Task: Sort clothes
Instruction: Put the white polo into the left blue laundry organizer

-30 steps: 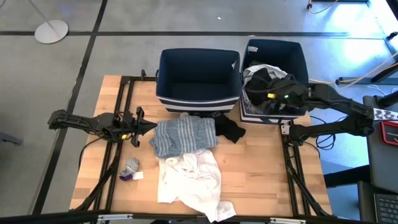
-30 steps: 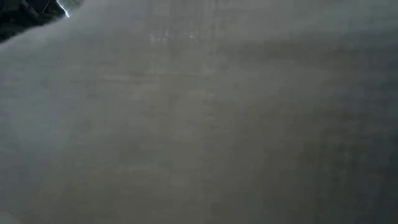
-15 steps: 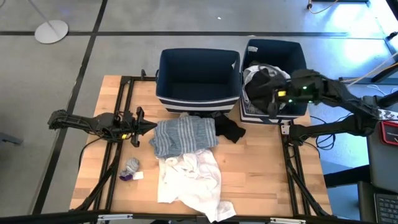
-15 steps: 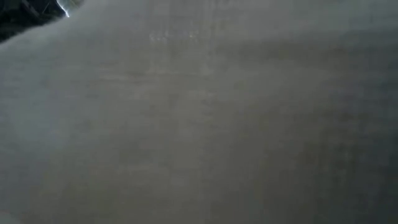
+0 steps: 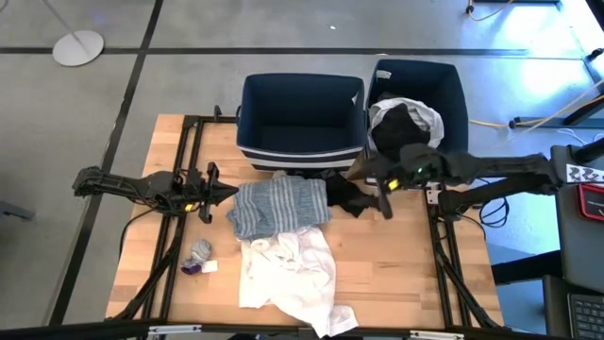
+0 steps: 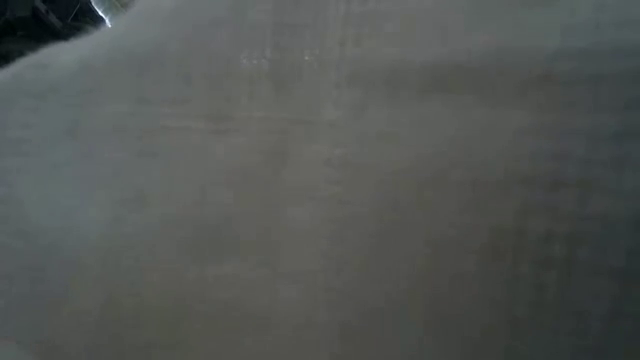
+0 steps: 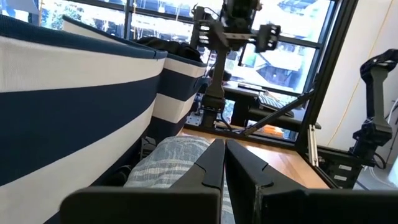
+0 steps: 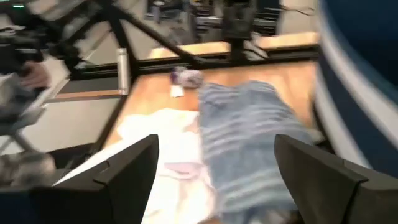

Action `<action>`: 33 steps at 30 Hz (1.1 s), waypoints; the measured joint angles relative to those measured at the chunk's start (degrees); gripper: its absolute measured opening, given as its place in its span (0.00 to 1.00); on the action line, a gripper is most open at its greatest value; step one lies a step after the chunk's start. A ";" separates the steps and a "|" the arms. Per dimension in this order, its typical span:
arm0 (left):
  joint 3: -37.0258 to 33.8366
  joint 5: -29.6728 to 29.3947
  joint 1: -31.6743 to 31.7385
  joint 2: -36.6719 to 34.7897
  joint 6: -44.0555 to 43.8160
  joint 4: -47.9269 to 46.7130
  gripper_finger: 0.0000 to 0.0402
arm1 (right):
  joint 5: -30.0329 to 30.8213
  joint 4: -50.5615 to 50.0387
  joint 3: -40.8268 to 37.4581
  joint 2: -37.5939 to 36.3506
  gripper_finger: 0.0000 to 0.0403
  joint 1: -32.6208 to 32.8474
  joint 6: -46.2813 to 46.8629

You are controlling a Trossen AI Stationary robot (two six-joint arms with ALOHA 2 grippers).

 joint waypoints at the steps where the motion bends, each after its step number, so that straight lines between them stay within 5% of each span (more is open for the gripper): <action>1: -0.01 0.00 -0.02 -0.02 0.00 0.01 0.01 | 0.00 1.65 -0.59 0.75 0.80 1.22 0.00; 13: -0.01 0.00 -0.01 -0.01 -0.68 0.19 0.01 | 2.53 19.34 -2.85 17.83 0.80 13.74 0.47; 24: 0.00 0.00 -0.02 0.00 -0.58 0.46 0.01 | 4.59 36.09 -2.85 35.92 0.80 17.77 -0.28; 33: -0.01 0.00 -0.02 0.00 -0.61 0.50 0.01 | 16.37 39.56 -2.81 44.77 0.80 17.61 -8.02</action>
